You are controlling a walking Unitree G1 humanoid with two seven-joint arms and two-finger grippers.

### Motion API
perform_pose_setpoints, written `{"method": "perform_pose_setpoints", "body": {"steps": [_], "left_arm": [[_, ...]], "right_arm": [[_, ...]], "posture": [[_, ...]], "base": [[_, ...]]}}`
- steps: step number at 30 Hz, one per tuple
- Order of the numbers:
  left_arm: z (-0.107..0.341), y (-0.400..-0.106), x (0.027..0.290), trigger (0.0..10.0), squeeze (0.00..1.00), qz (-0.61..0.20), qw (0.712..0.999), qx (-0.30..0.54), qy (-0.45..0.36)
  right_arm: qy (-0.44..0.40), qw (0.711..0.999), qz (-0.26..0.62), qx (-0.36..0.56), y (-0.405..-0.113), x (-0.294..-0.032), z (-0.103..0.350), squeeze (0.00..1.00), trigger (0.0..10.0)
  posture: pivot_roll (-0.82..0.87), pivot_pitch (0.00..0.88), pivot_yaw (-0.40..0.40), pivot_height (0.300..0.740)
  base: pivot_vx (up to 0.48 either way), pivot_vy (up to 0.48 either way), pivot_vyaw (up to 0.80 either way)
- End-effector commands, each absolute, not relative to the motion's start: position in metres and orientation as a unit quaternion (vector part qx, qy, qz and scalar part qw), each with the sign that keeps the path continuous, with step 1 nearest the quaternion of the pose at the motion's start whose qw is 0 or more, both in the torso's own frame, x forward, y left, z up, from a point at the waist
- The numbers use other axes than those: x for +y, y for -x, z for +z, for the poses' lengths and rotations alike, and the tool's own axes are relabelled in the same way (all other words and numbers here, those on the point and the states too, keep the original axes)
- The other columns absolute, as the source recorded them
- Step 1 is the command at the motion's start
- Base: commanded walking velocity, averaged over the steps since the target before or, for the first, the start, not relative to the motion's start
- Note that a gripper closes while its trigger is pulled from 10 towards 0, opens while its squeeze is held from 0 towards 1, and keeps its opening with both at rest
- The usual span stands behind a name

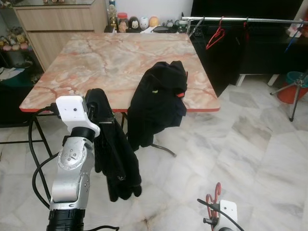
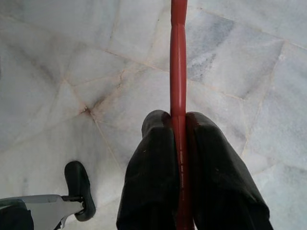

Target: Hang hanger

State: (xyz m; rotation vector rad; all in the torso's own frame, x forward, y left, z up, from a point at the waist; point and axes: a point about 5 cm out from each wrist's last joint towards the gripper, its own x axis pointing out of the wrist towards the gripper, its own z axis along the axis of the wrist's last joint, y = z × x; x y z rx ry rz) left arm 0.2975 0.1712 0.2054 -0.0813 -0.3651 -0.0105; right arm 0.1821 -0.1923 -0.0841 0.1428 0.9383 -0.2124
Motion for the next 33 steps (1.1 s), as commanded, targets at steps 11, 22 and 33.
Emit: {"method": "perform_pose_setpoints", "body": {"steps": [11,22,33], "left_arm": [[0.235,-0.304,0.174,10.0,0.0,-0.018,0.974,-0.225,0.031],[0.254,-0.325,0.17,10.0,0.0,-0.04,0.97,-0.24,0.015],[0.316,-0.368,0.158,10.0,0.0,-0.07,0.957,-0.283,-0.008]], "right_arm": [[-0.066,0.882,-0.099,0.457,-0.18,-0.193,-0.085,0.0,10.0],[-0.067,0.882,-0.099,0.456,-0.182,-0.192,-0.084,0.0,10.0],[-0.07,0.883,-0.1,0.454,-0.185,-0.19,-0.084,0.0,10.0]], "posture": [[0.15,0.0,-0.021,0.74],[0.16,0.0,-0.028,0.74],[0.16,0.0,-0.023,0.74]], "base": [[0.329,0.0,0.0],[0.332,0.0,0.0],[0.346,0.0,0.0]]}}
